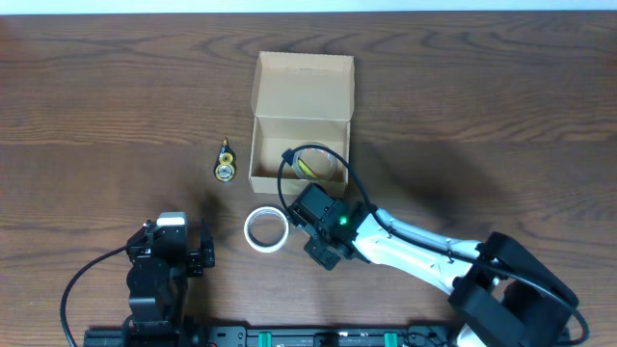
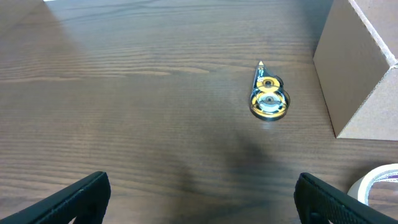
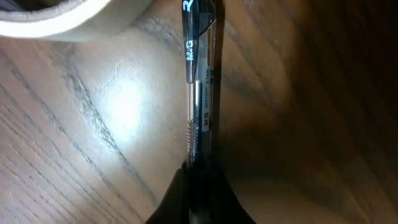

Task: Pack container
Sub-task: 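Move the right gripper to the black pen and grasp it, then carry the pen into the box and release it with the right gripper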

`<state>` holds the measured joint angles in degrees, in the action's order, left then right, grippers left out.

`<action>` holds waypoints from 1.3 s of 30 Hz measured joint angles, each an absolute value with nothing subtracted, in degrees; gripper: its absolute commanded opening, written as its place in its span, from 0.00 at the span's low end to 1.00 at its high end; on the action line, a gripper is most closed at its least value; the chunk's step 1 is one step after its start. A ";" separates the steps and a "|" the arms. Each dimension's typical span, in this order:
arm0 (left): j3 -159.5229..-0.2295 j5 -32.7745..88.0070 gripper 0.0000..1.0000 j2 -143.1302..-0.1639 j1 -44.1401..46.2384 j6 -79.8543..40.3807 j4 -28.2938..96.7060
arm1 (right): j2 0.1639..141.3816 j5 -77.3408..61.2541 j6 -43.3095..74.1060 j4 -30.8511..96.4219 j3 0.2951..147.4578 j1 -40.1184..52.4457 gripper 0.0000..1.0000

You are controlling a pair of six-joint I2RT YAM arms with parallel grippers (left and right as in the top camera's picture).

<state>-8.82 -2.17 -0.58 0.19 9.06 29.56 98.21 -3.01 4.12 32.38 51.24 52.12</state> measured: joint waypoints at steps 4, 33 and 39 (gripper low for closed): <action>-8.82 -2.17 0.95 -0.58 0.19 9.06 29.58 | 97.95 -3.01 4.10 34.76 51.42 52.12 0.01; -8.82 -2.15 0.95 -0.58 0.19 9.04 29.56 | 81.97 9.13 -3.09 35.81 62.17 50.81 0.01; -8.82 -2.17 0.95 -0.58 0.19 9.06 29.58 | 91.90 10.24 -5.98 34.57 67.72 46.70 0.01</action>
<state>-8.82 -2.17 -0.58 0.19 9.06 29.58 91.90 10.24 -5.98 34.57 67.72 46.70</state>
